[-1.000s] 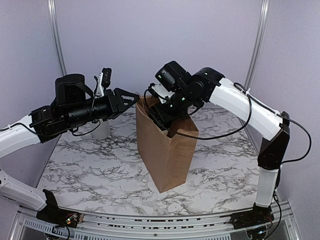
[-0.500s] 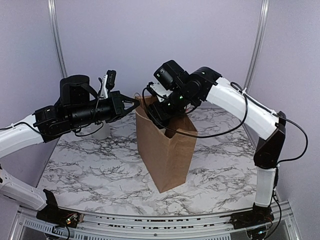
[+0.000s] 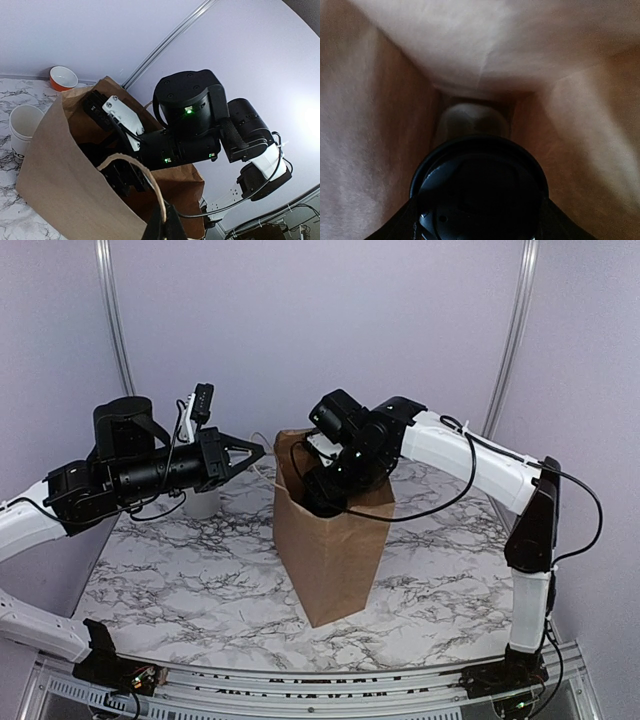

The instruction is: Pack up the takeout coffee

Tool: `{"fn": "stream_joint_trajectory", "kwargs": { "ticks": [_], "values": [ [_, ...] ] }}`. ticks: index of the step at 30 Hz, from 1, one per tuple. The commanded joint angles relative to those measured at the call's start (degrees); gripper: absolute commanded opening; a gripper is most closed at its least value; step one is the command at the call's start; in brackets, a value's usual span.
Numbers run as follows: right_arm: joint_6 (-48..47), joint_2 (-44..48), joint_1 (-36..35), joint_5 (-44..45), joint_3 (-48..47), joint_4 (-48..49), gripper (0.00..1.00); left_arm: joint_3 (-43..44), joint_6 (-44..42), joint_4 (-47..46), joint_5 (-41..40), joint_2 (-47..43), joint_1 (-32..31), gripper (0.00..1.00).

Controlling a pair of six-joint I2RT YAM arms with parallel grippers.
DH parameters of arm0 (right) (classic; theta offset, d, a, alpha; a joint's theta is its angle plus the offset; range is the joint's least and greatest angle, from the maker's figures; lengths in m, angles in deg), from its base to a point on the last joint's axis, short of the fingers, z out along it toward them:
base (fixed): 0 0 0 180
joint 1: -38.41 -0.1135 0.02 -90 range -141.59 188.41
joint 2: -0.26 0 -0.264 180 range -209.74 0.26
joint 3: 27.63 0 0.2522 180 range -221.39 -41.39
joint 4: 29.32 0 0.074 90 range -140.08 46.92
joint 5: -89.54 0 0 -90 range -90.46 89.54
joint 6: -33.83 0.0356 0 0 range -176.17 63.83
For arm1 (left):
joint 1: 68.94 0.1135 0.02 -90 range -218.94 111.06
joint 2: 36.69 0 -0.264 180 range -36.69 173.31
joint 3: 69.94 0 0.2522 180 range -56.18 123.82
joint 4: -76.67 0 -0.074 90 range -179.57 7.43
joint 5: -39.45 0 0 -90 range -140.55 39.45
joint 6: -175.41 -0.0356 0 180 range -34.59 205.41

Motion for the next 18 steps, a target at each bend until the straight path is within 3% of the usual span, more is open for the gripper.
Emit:
{"fn": "stream_joint_trajectory", "kwargs": {
  "ticks": [1, 18],
  "values": [
    [0.90, 3.29, 0.48, -0.87, 1.14, 1.51, 0.65, -0.51, 0.32, 0.22, 0.49, -1.25, 0.22, 0.00],
    [2.94, 2.62, -5.23, 0.95, 1.41, -1.62, 0.65, -2.64, 3.25, -2.70, -5.02, -1.21, -0.83, 0.00]
  ]
}}
